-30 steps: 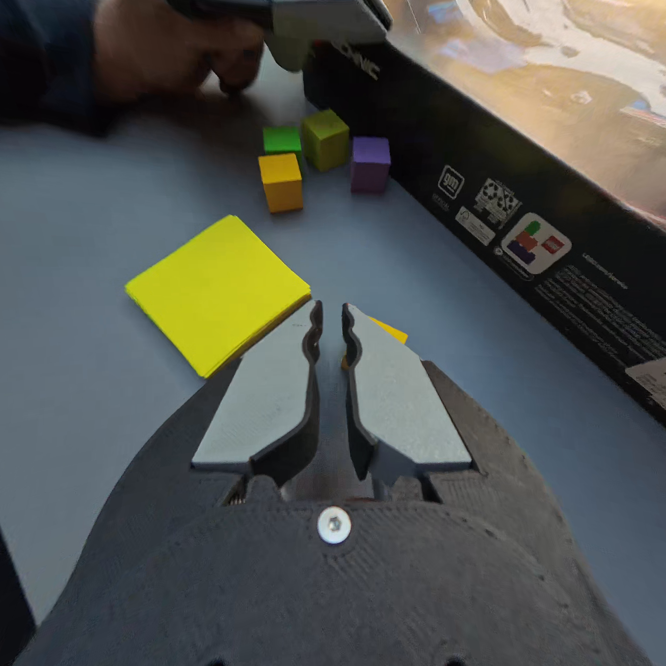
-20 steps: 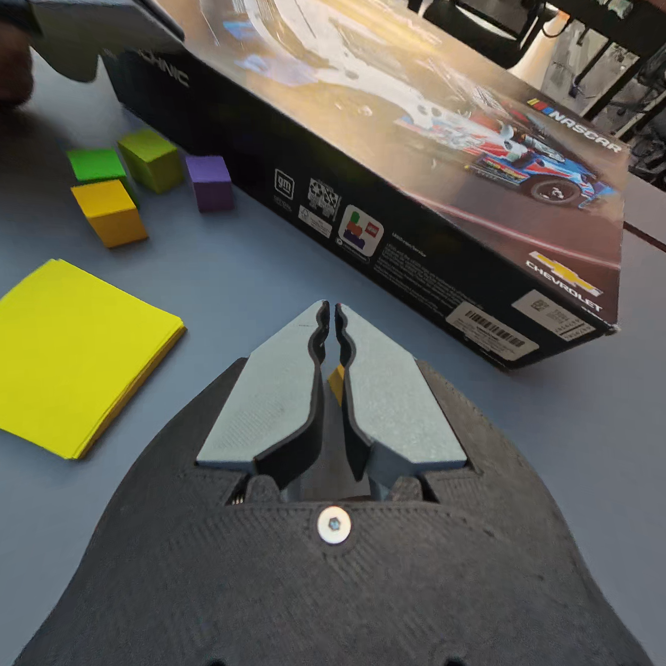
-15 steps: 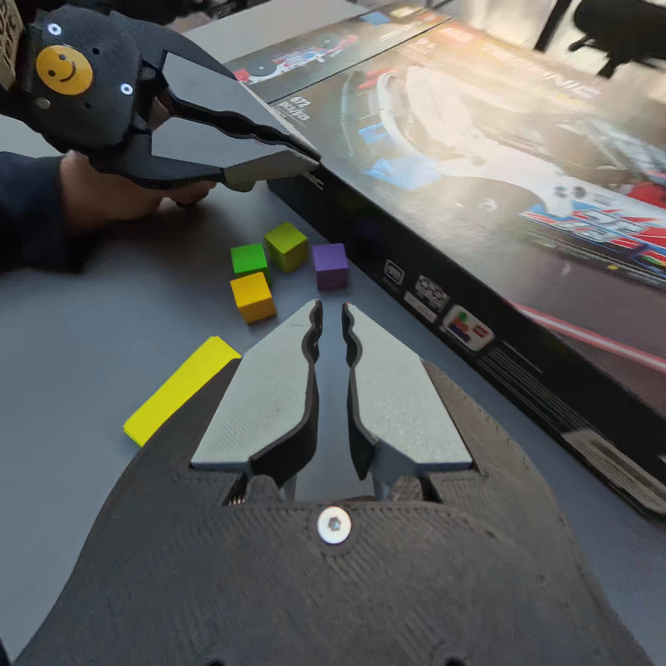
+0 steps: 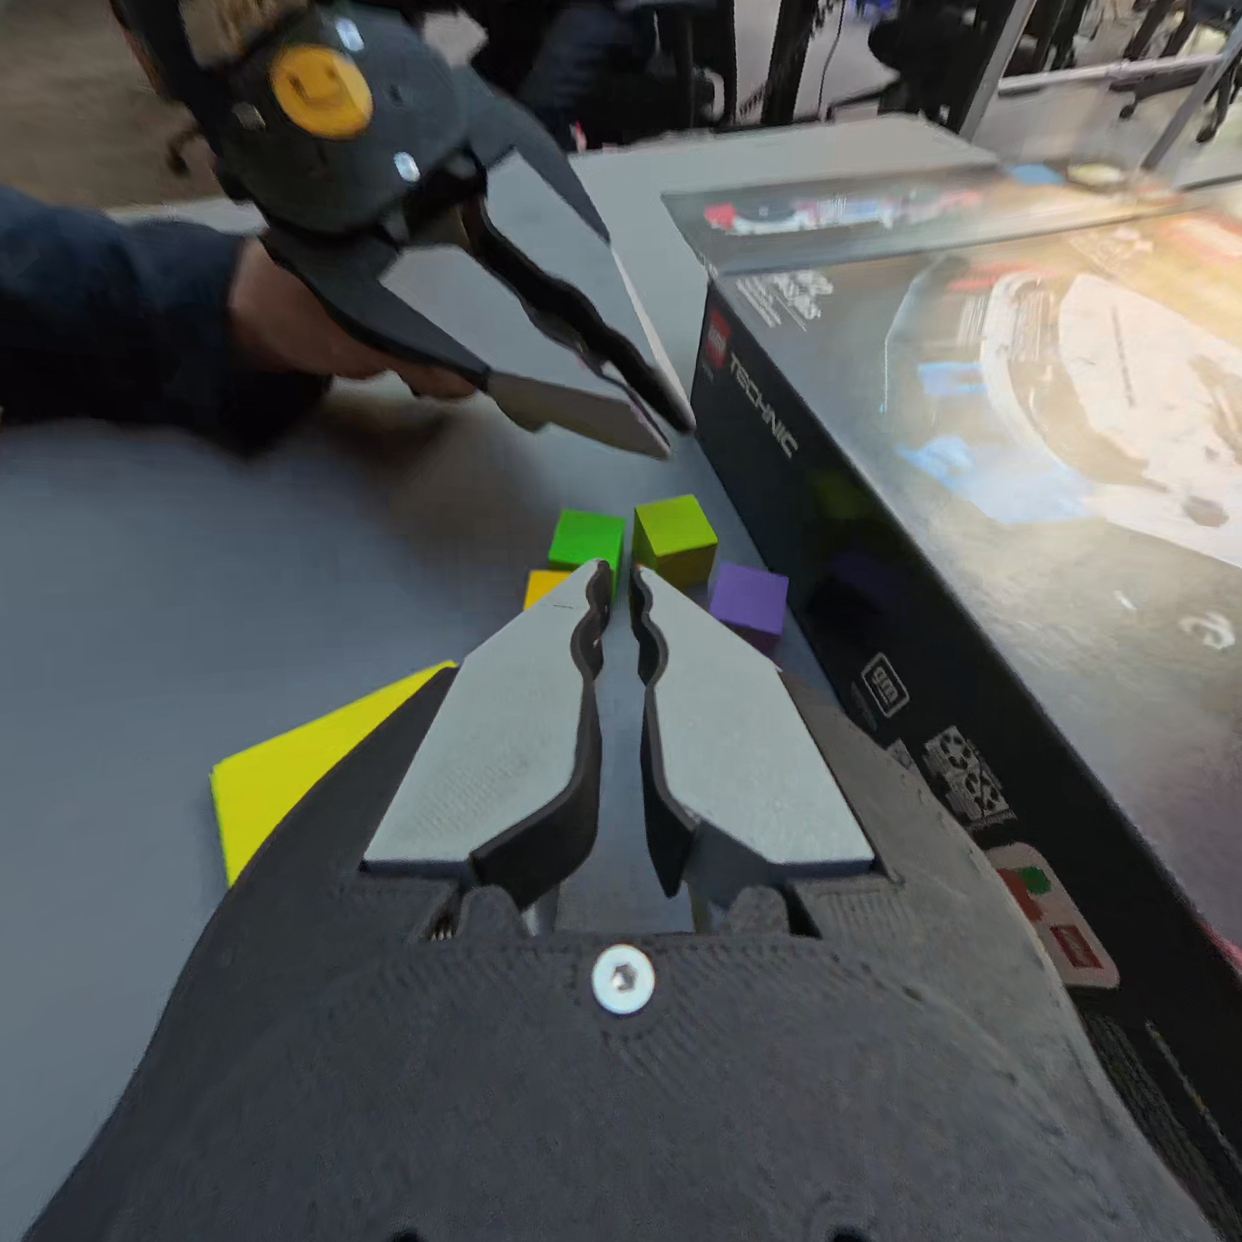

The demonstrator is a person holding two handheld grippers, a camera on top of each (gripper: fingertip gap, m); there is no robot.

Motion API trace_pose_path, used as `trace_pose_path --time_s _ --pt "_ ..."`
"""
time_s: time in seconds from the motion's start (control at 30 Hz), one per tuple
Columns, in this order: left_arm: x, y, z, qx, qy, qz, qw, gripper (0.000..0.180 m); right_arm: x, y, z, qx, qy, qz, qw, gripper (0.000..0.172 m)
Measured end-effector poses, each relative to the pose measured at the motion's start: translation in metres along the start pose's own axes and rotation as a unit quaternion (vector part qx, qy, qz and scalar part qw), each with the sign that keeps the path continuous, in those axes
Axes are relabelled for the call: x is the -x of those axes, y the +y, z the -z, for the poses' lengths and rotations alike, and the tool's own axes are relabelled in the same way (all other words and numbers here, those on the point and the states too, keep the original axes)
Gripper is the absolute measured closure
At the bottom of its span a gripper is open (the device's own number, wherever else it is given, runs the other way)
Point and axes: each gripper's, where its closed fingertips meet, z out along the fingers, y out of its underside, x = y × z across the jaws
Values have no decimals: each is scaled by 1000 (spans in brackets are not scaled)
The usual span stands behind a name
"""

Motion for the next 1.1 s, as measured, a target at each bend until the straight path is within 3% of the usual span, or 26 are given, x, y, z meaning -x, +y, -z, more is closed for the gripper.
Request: trace_pose_path --time_s 0.1,0.43,0.67,0.93,1.1 --pt "1 0 8 18 13 30 999 162 -11 29 -3 77 26 38 996 171" --pt "-33 11 16 82 138 93 983 154 -26 16 11 33 52 47 997 171" --pt "-51 44 -4 152 137 70 976 155 -29 18 11 41 65 53 996 172" --pt "-23 52 -2 165 85 86 979 157 -31 18 13 44 77 61 994 172" --pt "-39 41 -3 139 132 112 975 149 -29 19 11 48 76 65 994 172"
